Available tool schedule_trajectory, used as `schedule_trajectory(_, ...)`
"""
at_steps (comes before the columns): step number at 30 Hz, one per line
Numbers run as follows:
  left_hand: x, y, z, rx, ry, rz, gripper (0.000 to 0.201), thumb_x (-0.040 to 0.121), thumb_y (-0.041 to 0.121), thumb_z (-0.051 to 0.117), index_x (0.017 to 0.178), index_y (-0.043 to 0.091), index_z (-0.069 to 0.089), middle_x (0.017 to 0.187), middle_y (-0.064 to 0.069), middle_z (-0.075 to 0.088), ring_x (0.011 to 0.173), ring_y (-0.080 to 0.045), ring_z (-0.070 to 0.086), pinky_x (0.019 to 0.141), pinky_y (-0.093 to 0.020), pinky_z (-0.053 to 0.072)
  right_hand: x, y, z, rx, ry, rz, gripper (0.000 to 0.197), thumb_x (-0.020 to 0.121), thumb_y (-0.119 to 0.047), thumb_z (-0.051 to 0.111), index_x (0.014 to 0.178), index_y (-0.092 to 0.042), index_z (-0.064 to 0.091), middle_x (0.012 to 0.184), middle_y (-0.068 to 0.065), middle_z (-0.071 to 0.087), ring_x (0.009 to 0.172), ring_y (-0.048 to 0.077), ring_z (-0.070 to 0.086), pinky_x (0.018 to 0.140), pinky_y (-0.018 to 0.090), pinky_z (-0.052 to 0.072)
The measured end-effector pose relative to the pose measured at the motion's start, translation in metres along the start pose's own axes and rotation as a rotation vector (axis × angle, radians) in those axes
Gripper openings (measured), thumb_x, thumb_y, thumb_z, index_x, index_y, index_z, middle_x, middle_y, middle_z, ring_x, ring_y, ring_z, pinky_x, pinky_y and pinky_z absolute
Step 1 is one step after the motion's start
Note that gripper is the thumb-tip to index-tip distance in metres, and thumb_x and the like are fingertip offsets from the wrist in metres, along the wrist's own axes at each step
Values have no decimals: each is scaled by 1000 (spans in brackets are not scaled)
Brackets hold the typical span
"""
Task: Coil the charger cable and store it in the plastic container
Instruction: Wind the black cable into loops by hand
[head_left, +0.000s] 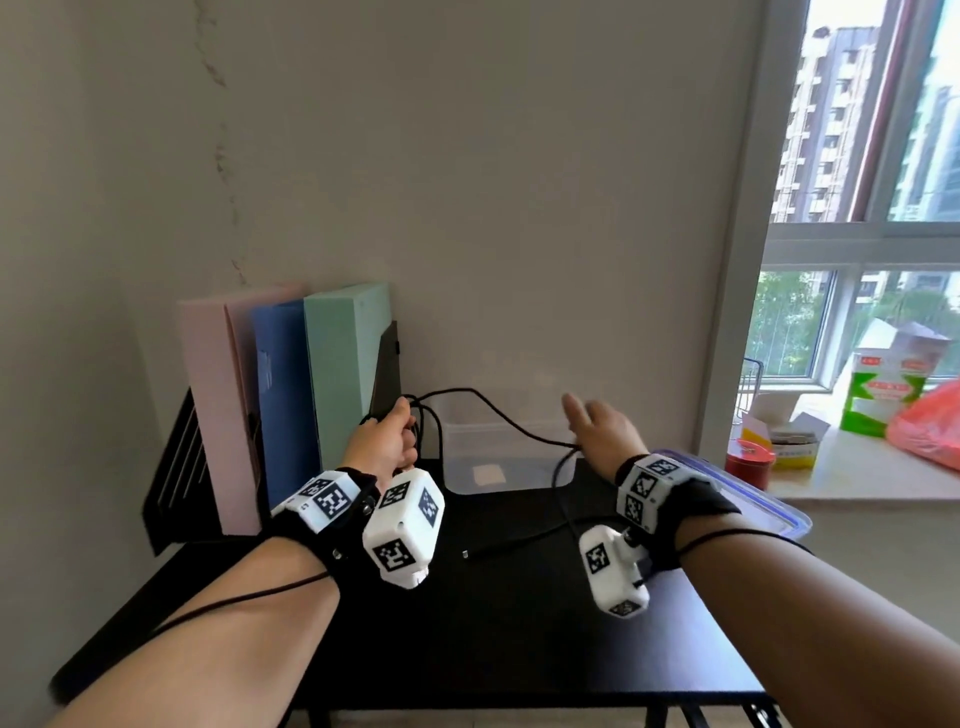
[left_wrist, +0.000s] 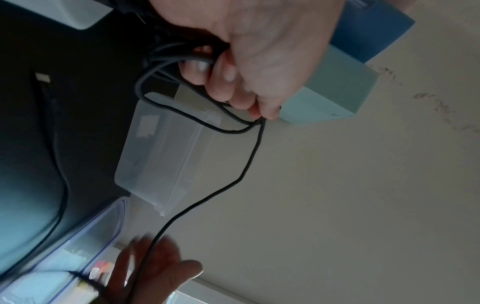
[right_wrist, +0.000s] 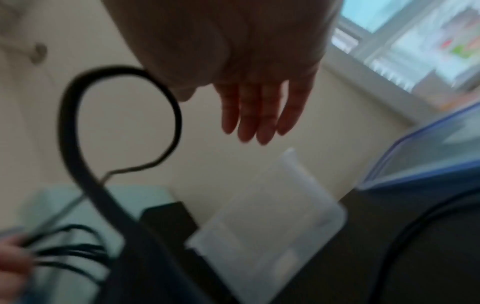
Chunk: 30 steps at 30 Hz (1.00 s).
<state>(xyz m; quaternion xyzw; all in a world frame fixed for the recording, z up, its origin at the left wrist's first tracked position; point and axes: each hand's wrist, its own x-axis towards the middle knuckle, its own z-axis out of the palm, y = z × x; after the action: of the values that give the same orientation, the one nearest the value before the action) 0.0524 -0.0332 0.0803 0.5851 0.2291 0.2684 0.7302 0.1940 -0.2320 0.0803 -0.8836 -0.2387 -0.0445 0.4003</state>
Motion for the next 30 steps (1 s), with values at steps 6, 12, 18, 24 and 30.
schedule_trajectory(6,8,6,-1,-94,-39,-87,34,94,44,46,70,19,44,33,10,31,24,-5,28,40,-20,26,-25,-25,8,765,-671,140,35,97,-42,42,103,-11,57,79,6,73,70,18,71,75,32,53)
schedule_trajectory(12,5,7,0,-256,-99,-125,36,96,43,42,68,20,40,29,8,32,22,-4,30,38,-14,30,-21,-14,16,488,-592,119,11,90,-10,61,80,-12,56,61,6,61,39,10,62,46,24,56)
schedule_trajectory(18,7,7,-3,-409,-76,-117,39,98,39,38,64,20,39,26,2,30,20,-4,27,36,-10,26,-16,2,10,763,-533,300,22,91,-10,59,71,-8,48,44,3,54,32,12,56,43,27,55)
schedule_trajectory(24,6,2,-5,-318,-87,-110,37,95,43,43,66,20,41,27,6,34,21,-4,30,35,-10,30,-14,-2,-8,1337,-542,378,17,92,-7,48,78,-2,56,52,5,52,42,10,45,46,18,53)
schedule_trajectory(30,-7,6,11,-203,-302,-162,40,94,42,44,63,18,42,28,8,27,21,-5,26,36,-12,28,-5,0,-2,417,205,103,14,90,-17,57,84,-11,68,68,7,62,55,20,57,47,14,43)
